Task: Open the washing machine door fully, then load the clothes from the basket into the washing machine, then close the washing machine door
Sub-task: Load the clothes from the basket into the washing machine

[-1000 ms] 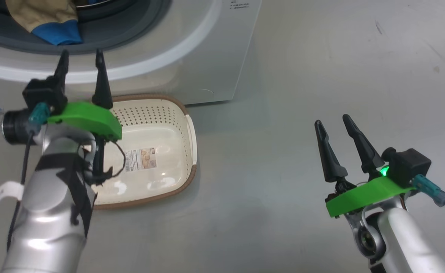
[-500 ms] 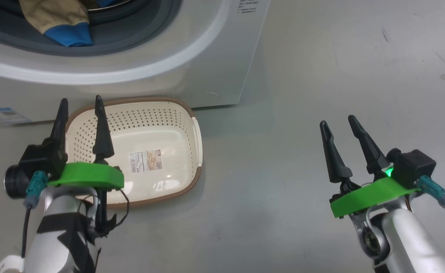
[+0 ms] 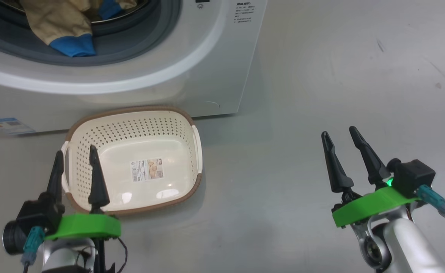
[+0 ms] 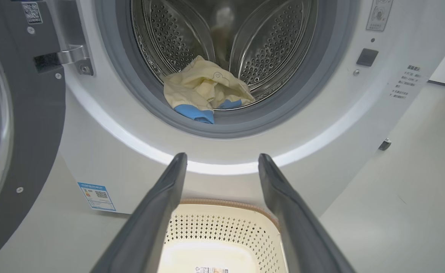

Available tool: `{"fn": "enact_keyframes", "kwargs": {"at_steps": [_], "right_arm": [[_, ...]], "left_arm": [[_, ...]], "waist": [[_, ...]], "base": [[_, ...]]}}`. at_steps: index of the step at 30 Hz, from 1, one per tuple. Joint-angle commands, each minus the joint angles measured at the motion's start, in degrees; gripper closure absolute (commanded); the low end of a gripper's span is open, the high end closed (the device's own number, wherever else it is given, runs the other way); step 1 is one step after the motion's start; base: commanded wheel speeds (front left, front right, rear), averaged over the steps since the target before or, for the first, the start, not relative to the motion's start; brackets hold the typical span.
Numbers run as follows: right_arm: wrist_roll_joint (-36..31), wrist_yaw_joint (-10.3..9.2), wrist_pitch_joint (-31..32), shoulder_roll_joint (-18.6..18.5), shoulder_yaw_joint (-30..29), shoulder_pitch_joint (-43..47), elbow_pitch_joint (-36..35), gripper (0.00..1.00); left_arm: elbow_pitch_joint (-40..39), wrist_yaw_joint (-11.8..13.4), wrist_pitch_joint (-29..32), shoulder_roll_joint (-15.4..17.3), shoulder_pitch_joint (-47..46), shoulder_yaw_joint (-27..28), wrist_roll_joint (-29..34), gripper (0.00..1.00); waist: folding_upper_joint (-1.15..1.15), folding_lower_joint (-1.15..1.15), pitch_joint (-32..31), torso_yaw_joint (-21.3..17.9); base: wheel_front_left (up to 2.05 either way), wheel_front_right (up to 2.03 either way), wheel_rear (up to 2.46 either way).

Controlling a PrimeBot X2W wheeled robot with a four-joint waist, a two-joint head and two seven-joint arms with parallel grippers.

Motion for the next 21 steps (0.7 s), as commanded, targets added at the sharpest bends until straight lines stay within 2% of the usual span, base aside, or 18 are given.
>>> {"fn": "enact_keyframes", "kwargs": {"at_steps": [1,10,21], "right_arm": [[-0.22,-0.16,-0.37,-0.76,0.68,0.43,-1.59,0.00],[-0.41,-0.16,-0.37,-0.95,0.15,1.98,-1.29,0.00],[-0.58,-0.16,-0.37,-1.36,0.25,2.45,-1.54,0.00]], "left_arm": [[-2.32,-0.19,-0.39,0.42,0.62,2.41,0.19,0.00],[-4.41,-0.02,-0.39,-0.13,5.60,2.48,-0.97,0.00],[-6.23,1.48,-0.39,-0.16,6.97,0.56,-2.08,0.00]], "waist": [[0.00,0.00,-0.41,0.17],[0.00,0.00,-2.13,0.84],[0.00,0.00,-2.16,1.25]], "base": [[0.00,0.00,0.00],[0.00,0.00,0.00],[0.00,0.00,0.00]]}}
